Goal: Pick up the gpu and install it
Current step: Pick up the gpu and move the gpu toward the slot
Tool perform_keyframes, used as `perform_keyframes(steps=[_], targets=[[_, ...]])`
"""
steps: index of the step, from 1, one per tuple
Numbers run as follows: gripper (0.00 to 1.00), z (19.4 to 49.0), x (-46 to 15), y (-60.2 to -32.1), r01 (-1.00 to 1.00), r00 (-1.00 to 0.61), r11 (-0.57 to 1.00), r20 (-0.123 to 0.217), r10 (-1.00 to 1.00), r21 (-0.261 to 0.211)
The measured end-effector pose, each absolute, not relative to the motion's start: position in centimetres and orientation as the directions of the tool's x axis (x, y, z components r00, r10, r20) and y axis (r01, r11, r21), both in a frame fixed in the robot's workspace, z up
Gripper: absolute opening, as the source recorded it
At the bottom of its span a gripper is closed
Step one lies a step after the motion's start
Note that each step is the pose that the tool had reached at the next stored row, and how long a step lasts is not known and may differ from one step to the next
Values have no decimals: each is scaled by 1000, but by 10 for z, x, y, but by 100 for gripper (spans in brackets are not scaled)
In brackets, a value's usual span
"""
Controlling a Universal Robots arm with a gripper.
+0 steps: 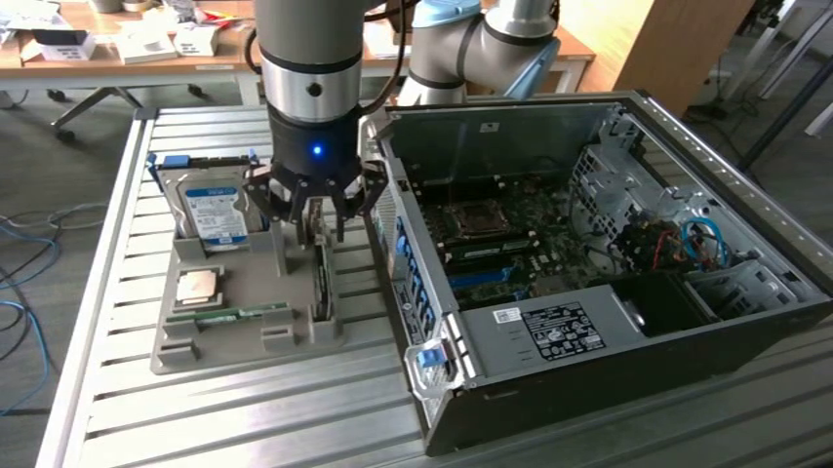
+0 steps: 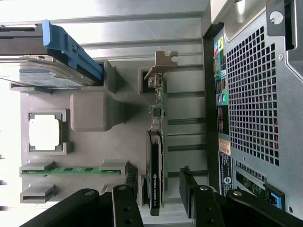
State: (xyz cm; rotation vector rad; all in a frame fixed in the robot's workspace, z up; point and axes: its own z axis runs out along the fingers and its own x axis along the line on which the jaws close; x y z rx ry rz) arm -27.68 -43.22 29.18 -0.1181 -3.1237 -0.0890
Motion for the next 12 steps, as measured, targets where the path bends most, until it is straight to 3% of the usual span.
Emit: perform_keyframes(steps=[12], targets=[[49,273,-277,-432,76,-997,996,17,75,56]])
